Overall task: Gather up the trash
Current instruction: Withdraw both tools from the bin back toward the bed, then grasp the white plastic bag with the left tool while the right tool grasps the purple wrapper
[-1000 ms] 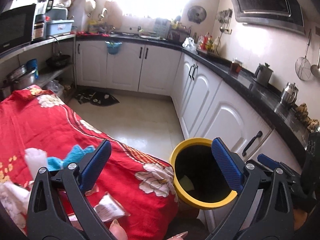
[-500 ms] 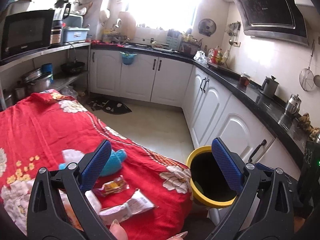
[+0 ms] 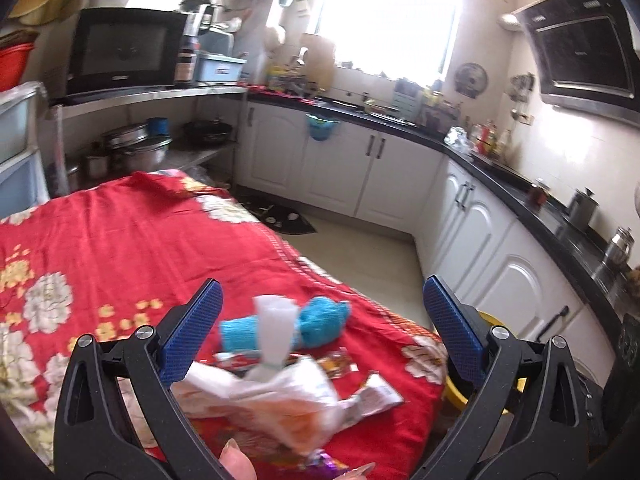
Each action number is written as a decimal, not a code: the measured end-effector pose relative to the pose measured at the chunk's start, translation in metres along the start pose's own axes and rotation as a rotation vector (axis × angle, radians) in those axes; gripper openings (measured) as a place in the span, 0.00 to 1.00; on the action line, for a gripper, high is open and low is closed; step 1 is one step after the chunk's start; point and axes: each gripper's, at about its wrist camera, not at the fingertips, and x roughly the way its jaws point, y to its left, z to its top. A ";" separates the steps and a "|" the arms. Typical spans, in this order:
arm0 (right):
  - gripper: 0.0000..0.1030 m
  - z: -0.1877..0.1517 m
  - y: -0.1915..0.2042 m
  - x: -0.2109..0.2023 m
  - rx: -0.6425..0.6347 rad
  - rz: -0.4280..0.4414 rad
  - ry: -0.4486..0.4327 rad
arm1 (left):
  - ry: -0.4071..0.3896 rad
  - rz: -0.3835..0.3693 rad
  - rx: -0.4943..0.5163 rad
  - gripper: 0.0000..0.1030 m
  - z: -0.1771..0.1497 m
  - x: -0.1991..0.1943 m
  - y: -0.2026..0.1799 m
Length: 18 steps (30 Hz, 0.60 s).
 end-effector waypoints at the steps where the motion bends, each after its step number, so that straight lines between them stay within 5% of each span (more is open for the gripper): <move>1: 0.79 -0.001 0.005 0.002 -0.010 0.012 0.007 | 0.000 0.009 -0.005 0.90 0.000 -0.001 0.004; 18: 0.79 -0.033 0.082 0.058 -0.151 0.186 0.194 | 0.114 0.146 -0.072 0.90 -0.032 0.003 0.099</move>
